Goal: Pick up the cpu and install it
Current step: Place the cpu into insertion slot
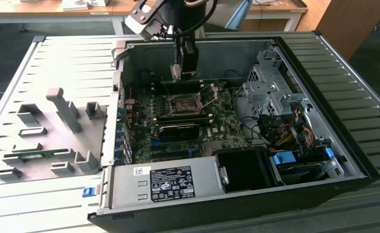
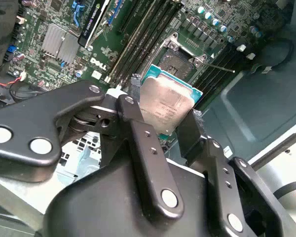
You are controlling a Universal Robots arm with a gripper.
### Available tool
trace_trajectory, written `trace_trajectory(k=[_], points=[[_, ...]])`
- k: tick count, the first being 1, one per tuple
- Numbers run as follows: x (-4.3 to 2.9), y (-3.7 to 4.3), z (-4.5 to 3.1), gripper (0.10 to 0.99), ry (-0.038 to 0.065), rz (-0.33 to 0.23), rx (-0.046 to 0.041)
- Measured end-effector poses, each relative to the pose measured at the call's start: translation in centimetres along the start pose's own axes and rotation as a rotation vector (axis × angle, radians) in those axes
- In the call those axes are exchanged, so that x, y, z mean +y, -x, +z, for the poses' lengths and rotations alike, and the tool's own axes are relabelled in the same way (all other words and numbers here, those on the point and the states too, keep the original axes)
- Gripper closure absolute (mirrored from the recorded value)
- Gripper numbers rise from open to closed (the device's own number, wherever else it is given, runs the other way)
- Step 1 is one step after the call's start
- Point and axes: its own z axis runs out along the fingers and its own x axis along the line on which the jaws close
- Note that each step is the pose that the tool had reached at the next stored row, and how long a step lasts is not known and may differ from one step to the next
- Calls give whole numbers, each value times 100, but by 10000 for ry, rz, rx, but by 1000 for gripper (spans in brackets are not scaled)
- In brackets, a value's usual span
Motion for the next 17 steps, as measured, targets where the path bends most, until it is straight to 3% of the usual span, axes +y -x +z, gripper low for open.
trace_trajectory(k=[2,17], points=[[-91,-6,-3,549,2,57,-2],[-100,-27,-3,549,1,60,-9]])
